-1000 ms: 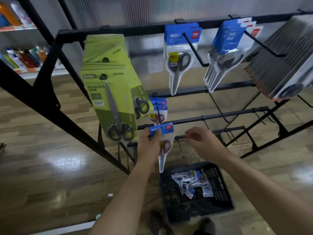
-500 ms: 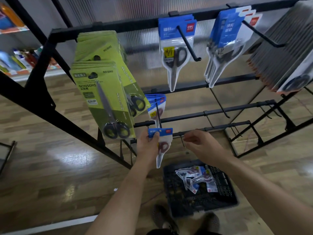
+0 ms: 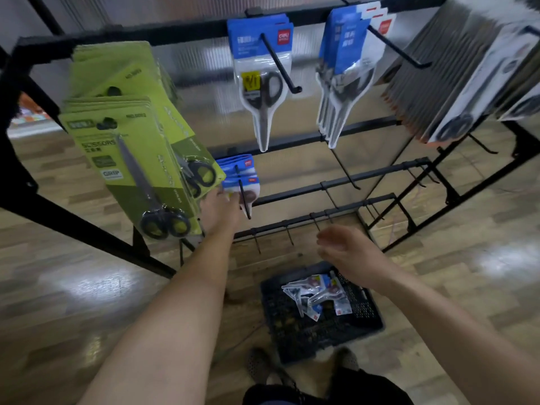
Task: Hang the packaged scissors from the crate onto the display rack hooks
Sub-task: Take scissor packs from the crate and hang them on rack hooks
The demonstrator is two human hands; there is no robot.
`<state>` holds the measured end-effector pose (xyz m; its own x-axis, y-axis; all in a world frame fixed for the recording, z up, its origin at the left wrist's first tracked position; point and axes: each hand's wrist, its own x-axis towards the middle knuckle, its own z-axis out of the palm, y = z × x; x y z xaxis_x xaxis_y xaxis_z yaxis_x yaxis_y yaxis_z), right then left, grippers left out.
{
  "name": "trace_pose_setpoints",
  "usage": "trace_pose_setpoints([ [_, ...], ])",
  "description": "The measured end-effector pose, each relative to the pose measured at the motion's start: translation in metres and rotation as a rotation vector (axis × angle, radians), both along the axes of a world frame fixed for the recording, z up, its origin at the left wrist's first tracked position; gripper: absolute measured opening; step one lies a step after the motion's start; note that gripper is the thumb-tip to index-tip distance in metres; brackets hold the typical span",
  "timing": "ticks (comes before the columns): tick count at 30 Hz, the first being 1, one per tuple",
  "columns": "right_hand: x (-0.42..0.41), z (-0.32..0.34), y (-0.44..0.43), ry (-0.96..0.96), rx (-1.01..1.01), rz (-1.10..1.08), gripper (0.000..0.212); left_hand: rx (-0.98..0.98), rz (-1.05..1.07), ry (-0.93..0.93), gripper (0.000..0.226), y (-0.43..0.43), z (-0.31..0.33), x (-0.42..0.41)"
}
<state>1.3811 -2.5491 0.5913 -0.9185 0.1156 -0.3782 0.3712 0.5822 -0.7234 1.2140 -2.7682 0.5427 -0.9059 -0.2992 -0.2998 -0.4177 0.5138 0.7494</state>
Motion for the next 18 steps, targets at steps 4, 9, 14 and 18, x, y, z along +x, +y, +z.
trace_pose_setpoints([
  [4,0.017,0.001,0.014,-0.026,0.021,-0.022,0.037,-0.048,-0.161,-0.087,0.035,0.013,-0.009,0.049],
  [9,0.031,0.010,0.033,-0.065,0.086,0.103,0.043,-0.141,-0.532,-0.036,0.042,0.038,0.001,0.126],
  [14,0.043,0.033,0.074,-0.060,0.175,0.189,0.058,-0.231,-0.573,0.009,0.047,0.072,0.036,0.180],
  [18,0.060,0.037,0.110,0.012,0.211,0.235,0.062,-0.320,-0.555,0.071,0.053,0.105,0.058,0.211],
])
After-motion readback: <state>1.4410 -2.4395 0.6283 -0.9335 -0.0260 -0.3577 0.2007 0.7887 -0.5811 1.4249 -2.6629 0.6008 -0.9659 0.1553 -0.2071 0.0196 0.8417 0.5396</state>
